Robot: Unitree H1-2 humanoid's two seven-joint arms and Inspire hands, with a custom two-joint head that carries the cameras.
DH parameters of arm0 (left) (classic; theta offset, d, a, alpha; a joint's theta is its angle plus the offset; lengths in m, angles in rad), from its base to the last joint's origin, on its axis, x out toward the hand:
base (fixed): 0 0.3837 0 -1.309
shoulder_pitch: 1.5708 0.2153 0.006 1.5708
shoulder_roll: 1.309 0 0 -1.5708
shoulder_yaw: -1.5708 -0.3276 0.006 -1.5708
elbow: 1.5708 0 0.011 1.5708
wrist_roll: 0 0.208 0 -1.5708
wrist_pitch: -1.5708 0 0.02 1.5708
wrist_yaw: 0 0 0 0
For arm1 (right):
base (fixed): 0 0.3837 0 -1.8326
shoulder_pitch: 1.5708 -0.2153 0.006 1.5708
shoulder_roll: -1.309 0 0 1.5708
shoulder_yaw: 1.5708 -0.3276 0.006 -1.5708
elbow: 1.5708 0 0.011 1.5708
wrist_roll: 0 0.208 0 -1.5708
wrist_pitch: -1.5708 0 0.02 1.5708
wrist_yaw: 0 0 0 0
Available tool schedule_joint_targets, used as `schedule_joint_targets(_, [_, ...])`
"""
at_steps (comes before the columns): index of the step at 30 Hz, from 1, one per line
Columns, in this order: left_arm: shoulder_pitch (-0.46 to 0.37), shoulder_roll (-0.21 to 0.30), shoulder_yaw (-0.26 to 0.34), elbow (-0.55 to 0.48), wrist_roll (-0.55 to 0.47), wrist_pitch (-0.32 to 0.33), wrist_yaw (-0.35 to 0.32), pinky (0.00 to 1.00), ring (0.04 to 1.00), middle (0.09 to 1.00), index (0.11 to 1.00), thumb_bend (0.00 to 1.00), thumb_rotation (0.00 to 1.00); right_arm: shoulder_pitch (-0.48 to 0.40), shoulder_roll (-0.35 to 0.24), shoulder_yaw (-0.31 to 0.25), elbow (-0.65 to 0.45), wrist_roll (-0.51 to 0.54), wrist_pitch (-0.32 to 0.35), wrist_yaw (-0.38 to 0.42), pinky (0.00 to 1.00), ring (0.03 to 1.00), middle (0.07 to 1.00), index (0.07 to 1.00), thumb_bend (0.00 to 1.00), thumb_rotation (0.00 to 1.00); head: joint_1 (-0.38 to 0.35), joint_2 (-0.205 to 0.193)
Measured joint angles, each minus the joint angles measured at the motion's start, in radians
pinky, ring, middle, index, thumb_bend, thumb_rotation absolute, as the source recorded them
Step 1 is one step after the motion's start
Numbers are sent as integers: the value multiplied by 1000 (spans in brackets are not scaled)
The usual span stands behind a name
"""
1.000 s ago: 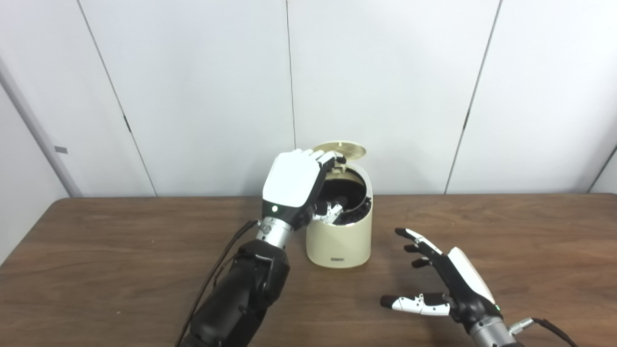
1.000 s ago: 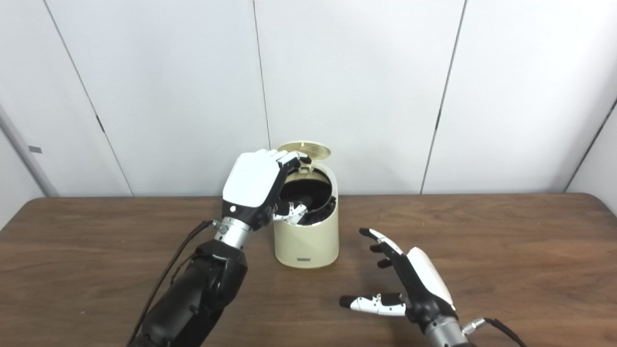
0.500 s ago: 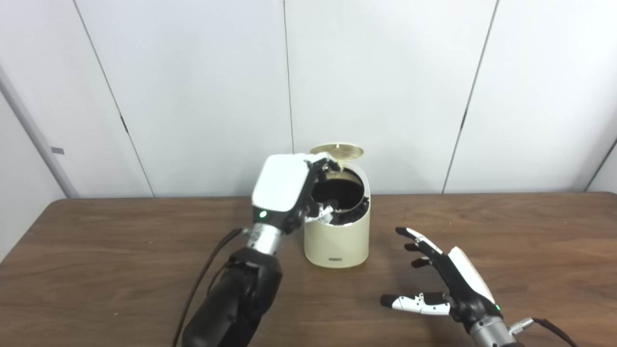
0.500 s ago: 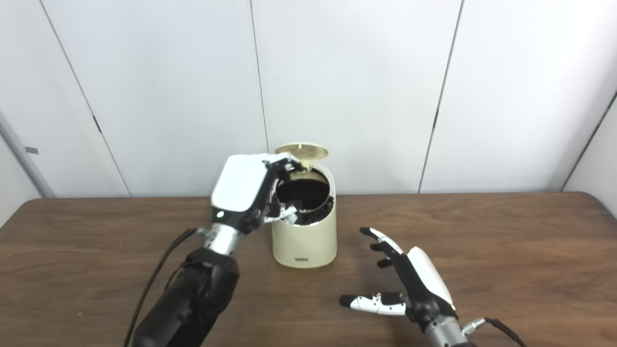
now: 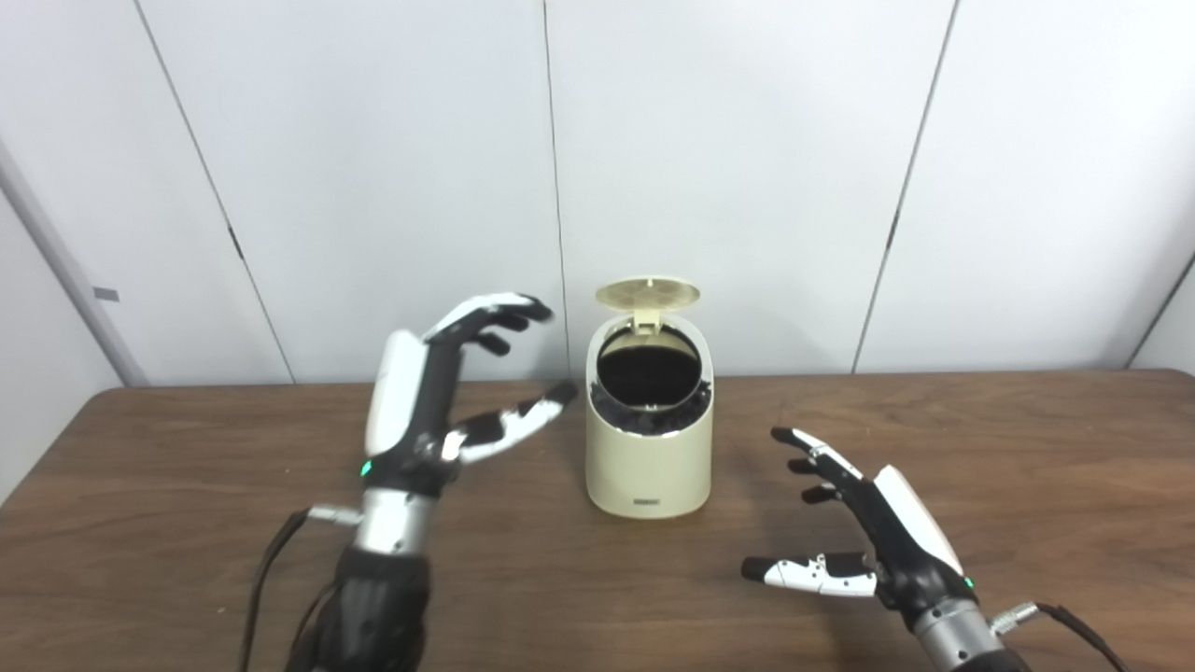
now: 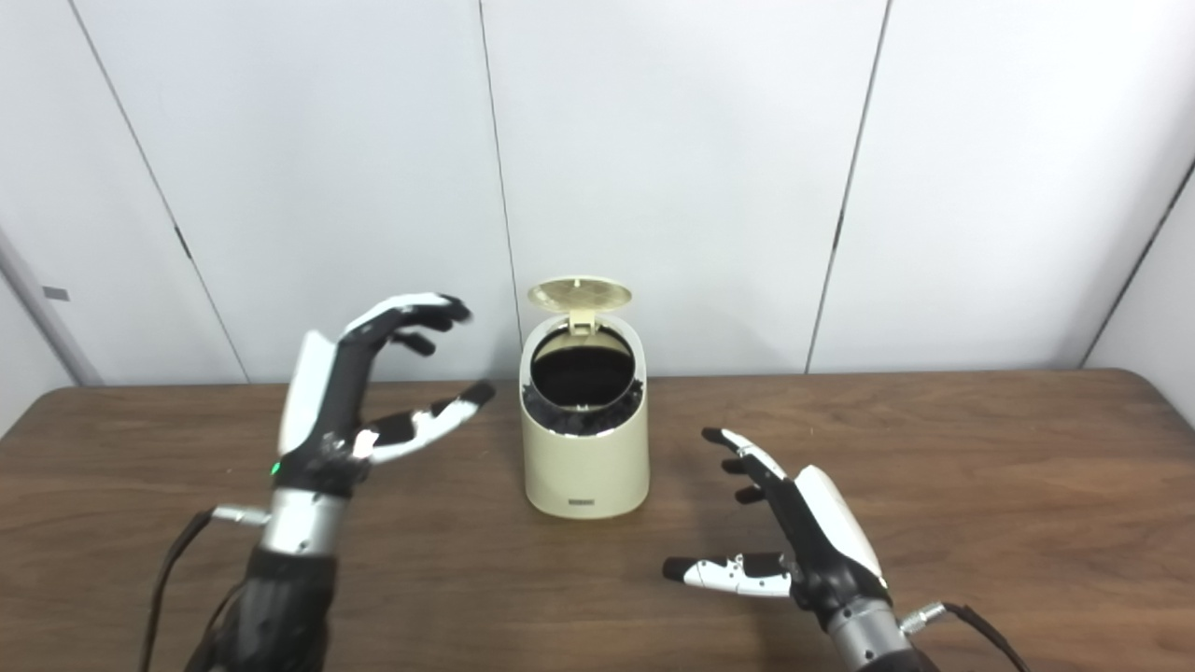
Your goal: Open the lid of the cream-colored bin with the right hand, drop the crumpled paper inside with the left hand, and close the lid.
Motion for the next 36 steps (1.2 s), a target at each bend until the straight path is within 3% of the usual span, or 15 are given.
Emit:
schedule_joint_targets(7, [102,6,54,-8,-99,0,-70,605,701,777,803,695,153,-105,-25,-1,11,-10,-36,2,747,853,918,885,747,487,-3,-2])
schedule_joint_targets(12, [173,2,54,36,-114,-28,-86,608,716,776,812,677,137,-199,-49,0,26,-5,-46,9,815,902,902,868,726,400,-2,-2])
schedule_joint_targets(17, [220,-11,42,75,-89,-31,-103,607,727,780,818,679,128,-283,-67,13,59,-33,-64,12,901,897,885,850,754,469,3,0])
schedule_joint_targets(19, [226,-17,42,92,-89,-38,-106,609,729,781,818,685,113,-310,-72,18,59,-47,-61,17,883,870,874,840,754,464,3,0])
schedule_joint_targets(22, [226,-25,42,111,-89,-58,-109,607,724,778,813,691,106,-348,-75,26,59,-57,-53,33,702,821,866,838,763,448,5,-2])
schedule_joint_targets(25, [227,-28,43,140,-89,-76,-109,618,726,769,800,692,88,-375,-75,32,61,-56,-40,54,645,790,866,843,765,442,6,-2])
schedule_joint_targets(36, [243,-27,35,175,-84,-107,-121,622,727,771,793,694,65,-493,-80,68,103,-68,6,132,632,806,898,858,728,417,12,-6])
